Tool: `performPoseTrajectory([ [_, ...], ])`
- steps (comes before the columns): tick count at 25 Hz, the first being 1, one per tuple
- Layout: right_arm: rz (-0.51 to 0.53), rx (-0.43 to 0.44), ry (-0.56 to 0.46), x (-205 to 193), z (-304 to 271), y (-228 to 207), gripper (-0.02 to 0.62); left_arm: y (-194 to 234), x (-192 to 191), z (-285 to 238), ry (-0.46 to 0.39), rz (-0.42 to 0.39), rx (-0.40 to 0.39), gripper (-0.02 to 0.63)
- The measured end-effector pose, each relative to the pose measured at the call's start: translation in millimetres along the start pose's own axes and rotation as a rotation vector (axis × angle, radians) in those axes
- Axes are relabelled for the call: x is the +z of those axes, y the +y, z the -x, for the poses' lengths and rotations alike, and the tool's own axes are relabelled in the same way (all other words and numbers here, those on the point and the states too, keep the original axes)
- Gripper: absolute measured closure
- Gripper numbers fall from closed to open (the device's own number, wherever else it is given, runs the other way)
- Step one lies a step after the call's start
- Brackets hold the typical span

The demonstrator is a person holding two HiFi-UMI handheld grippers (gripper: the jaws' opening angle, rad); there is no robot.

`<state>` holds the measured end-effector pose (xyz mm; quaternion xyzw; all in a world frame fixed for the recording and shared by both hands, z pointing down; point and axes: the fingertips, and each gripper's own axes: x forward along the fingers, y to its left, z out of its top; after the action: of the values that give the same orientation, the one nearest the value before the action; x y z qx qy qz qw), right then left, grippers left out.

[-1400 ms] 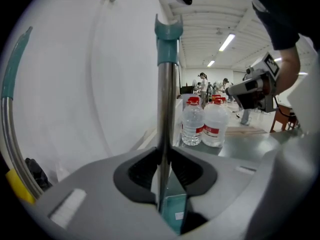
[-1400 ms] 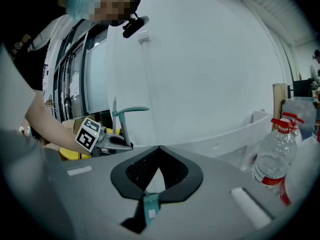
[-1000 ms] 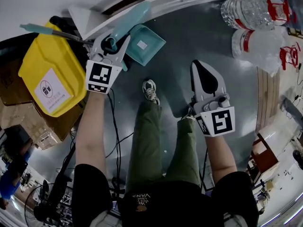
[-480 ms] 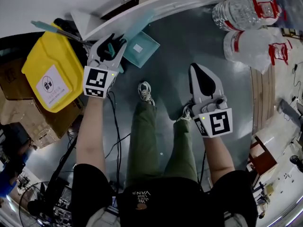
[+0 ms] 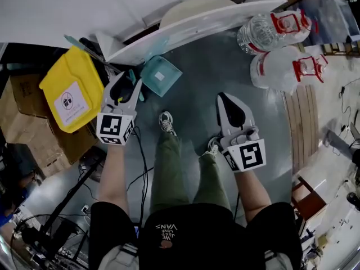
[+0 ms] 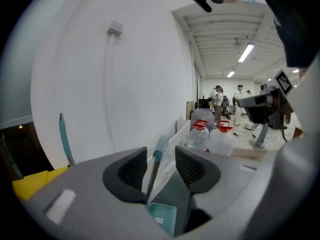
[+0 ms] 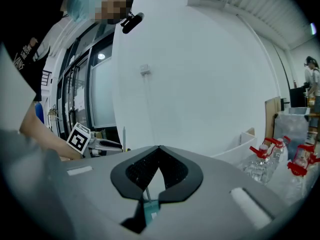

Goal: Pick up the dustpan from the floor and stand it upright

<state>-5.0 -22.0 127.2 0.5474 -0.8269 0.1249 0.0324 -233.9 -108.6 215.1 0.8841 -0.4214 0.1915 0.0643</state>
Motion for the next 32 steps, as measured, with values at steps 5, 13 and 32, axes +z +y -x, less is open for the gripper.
performPoseTrajectory([
  [5,0.014,0.029,-0.024,39,39,4,0.594,-31,52,45,-0.058,0.020,0.041,0.408],
  [13,0.017,0.030,-0.100,102,102,-3,0.594,-92,133,98,-0.146,0.024,0.057,0.469],
  [32,0.029,0.111,-0.206,163,227,13,0.594,-207,233,233,-0.348,-0.009,0.131,0.554],
])
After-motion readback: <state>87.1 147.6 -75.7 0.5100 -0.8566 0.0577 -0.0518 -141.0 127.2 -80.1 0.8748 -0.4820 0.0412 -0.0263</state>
